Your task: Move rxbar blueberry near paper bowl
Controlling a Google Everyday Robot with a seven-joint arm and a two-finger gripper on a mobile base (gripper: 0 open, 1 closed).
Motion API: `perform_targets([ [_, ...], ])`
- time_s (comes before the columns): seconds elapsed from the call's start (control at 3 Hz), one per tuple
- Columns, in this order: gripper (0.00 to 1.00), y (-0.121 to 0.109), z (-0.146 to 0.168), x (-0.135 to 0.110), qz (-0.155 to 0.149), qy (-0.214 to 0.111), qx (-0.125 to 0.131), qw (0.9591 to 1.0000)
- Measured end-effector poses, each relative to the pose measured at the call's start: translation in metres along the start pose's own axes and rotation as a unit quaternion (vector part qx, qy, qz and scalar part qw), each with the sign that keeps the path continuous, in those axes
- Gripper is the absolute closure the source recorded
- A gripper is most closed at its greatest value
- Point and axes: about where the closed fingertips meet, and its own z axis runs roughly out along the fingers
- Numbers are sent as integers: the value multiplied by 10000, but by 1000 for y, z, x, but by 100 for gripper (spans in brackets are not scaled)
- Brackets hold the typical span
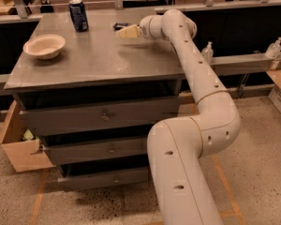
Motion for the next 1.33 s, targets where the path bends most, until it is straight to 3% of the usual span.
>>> perform_targets([
  [0.33,0,-7,1,1,162,-75,92,9998],
  [1.0,0,-10,2,-2,184,-147,158,9996],
  [1.33,0,3,9,-3,-59,-67,65,9999],
])
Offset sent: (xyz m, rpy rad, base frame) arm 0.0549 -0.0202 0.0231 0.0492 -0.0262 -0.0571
